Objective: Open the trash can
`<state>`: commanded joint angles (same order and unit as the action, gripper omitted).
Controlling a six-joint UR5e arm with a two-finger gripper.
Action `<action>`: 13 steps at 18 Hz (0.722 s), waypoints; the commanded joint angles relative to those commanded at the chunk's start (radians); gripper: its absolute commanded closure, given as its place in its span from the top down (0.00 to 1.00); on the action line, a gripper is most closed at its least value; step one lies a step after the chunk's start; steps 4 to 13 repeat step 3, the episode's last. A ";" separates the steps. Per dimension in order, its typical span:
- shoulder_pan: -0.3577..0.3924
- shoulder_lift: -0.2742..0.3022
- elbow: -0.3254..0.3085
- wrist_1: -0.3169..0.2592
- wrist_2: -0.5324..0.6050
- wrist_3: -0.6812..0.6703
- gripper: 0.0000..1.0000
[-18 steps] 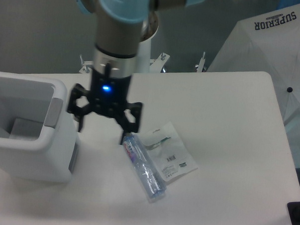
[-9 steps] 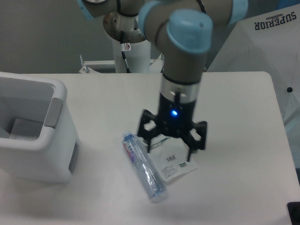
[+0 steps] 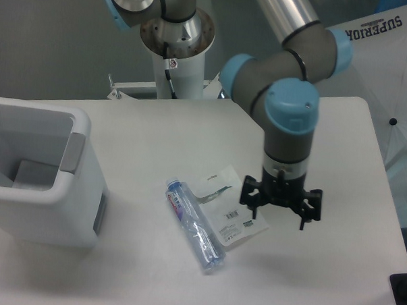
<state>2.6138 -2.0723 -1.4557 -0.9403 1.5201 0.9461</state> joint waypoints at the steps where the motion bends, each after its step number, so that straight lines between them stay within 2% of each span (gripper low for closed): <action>1: 0.009 -0.014 0.003 0.000 0.011 0.041 1.00; 3: 0.014 -0.031 0.015 -0.002 0.057 0.118 1.00; 13: 0.014 -0.031 0.015 -0.002 0.057 0.118 1.00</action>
